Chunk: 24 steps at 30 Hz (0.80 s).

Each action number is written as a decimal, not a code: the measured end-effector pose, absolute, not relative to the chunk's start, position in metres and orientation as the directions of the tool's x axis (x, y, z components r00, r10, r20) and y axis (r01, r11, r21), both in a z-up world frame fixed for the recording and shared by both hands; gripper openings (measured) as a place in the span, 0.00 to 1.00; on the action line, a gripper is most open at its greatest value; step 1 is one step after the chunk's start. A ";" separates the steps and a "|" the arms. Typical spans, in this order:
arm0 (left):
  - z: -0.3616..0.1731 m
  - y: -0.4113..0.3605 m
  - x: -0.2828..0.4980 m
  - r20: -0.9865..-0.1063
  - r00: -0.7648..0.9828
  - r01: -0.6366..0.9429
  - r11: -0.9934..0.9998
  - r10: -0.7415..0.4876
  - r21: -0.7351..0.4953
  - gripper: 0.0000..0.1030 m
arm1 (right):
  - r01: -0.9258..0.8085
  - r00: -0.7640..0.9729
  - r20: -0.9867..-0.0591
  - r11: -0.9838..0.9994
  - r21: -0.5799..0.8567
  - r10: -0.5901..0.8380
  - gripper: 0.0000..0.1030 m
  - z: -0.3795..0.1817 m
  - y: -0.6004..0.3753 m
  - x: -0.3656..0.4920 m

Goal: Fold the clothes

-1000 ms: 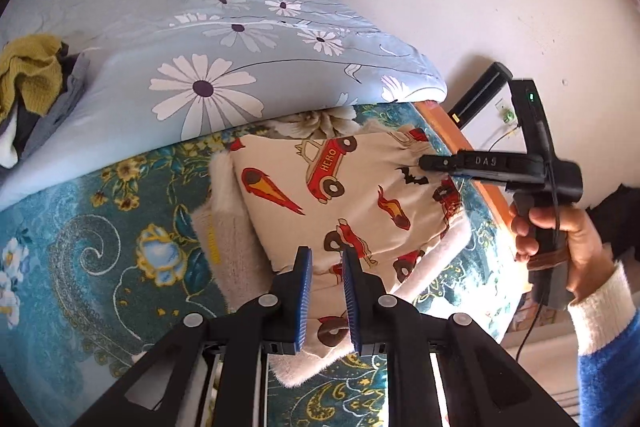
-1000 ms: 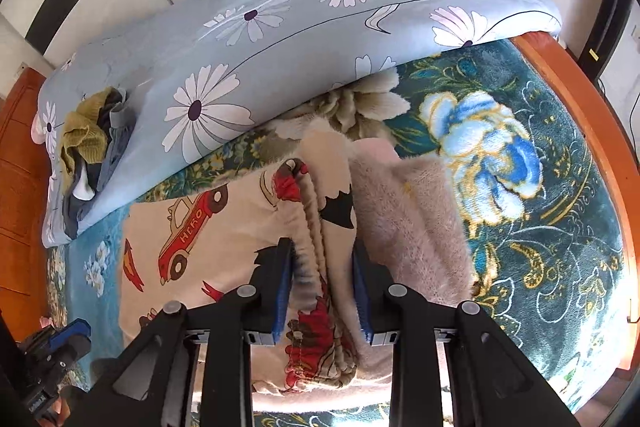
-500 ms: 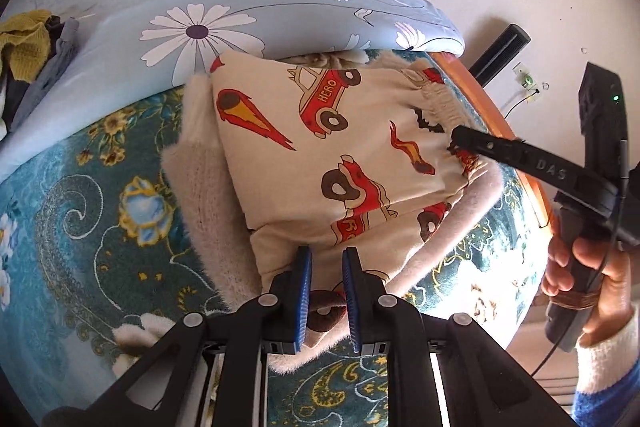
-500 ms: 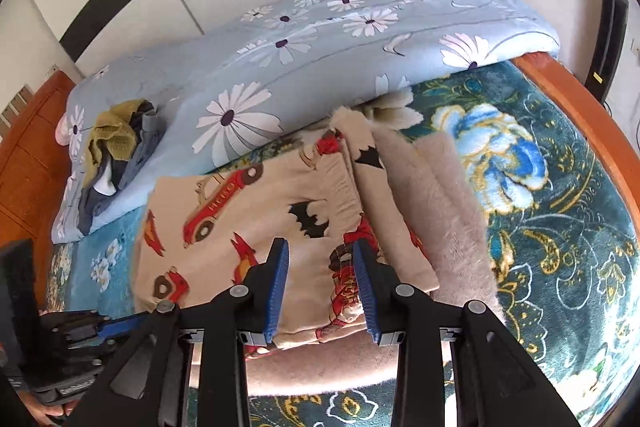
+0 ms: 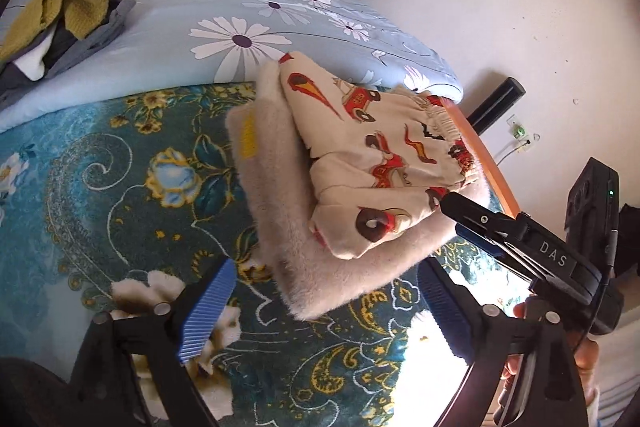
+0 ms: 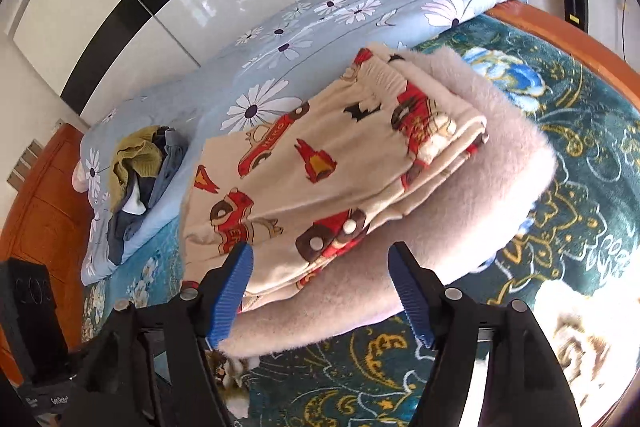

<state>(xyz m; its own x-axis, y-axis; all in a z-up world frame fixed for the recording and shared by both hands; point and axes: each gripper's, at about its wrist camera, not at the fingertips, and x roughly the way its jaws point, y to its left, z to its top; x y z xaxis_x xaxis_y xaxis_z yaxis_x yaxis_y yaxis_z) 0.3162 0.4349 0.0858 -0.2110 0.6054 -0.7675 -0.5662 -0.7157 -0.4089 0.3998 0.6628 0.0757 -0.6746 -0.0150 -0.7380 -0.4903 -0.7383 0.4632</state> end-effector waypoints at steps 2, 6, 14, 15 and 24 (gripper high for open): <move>0.077 0.424 0.317 -0.766 -0.245 -0.537 -0.741 0.595 -0.404 1.00 | -0.503 -0.673 -0.739 -0.734 0.457 0.001 0.70 0.070 0.654 0.403; 0.064 0.409 0.315 -0.790 -0.291 -0.517 -0.784 0.540 -0.345 1.00 | -0.536 -0.675 -0.730 -0.752 0.382 0.110 0.96 0.073 0.638 0.413; 0.041 0.383 0.315 -0.786 -0.357 -0.481 -0.821 0.505 -0.309 1.00 | -0.594 -0.611 -0.743 -0.779 0.202 0.273 0.99 0.068 0.605 0.411; 0.038 0.379 0.315 -0.785 -0.365 -0.476 -0.825 0.501 -0.306 1.00 | -0.602 -0.595 -0.747 -0.780 0.171 0.295 0.99 0.066 0.601 0.410; 0.031 0.360 0.314 -0.748 -0.425 -0.450 -0.836 0.509 -0.313 1.00 | -0.585 -0.529 -0.762 -0.811 0.009 0.374 0.99 0.047 0.572 0.399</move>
